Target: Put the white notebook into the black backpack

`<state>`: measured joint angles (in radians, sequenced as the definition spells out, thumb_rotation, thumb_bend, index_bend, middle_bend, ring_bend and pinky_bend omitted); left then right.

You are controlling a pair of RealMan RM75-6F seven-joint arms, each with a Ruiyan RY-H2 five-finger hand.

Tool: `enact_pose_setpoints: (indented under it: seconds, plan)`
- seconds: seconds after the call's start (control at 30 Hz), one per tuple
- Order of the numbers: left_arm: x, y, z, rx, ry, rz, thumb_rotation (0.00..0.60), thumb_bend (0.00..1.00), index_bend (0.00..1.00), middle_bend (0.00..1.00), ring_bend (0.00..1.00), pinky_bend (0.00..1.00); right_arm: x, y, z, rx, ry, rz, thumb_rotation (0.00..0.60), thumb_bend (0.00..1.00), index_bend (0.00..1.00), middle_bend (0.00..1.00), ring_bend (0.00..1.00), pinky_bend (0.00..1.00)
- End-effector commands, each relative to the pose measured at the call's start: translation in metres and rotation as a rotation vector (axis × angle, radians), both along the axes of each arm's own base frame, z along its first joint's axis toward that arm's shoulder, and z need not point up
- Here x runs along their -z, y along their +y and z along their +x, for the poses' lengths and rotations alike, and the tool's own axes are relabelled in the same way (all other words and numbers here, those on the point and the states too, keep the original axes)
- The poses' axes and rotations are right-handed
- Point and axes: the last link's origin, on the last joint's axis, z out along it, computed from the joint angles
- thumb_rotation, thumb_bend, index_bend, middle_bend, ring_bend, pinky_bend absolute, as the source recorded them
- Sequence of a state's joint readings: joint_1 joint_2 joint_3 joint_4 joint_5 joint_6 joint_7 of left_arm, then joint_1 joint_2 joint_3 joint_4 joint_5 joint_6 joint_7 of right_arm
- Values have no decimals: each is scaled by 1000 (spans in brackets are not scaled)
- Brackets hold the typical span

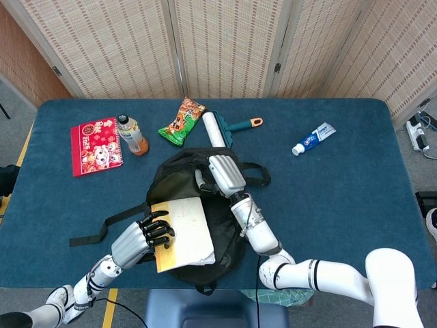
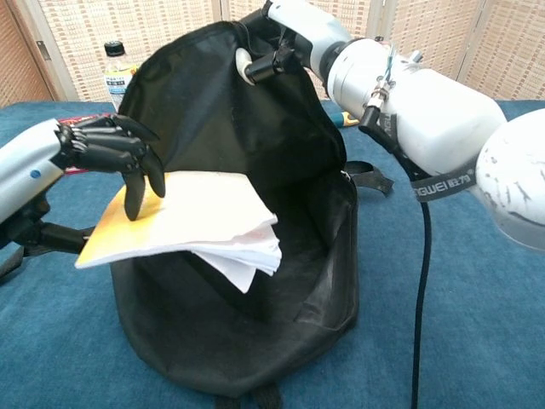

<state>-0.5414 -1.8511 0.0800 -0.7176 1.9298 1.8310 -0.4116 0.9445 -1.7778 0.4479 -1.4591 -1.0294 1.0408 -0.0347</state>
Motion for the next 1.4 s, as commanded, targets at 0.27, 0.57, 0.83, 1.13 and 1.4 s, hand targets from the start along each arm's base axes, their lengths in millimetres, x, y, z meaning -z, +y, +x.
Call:
enact_pose_setpoints:
  seconds: [0.27, 0.57, 0.83, 1.13, 1.4]
  plan:
    - [14, -9, 5, 20, -15, -53, 600, 529, 692, 520, 437, 275, 8, -2, -5, 40, 17, -8, 600, 681, 656, 399, 336, 318]
    - [22, -15, 13, 12, -44, -113, 600, 522, 691, 523, 438, 275, 9, -2, 0, 35, -14, -8, 600, 681, 648, 398, 328, 318]
    - [30, -8, 12, -54, -58, -124, 600, 520, 690, 523, 437, 277, 8, 0, -3, 33, -33, -6, 600, 680, 646, 398, 326, 318]
    - [40, -2, 4, -124, -9, -124, 600, 520, 687, 539, 438, 277, 3, 5, -1, 13, -49, -16, 600, 681, 645, 398, 325, 318]
    - [44, 11, -5, -199, 41, -88, 600, 516, 682, 560, 438, 278, 1, 10, -2, 5, -63, -16, 600, 680, 645, 397, 325, 319]
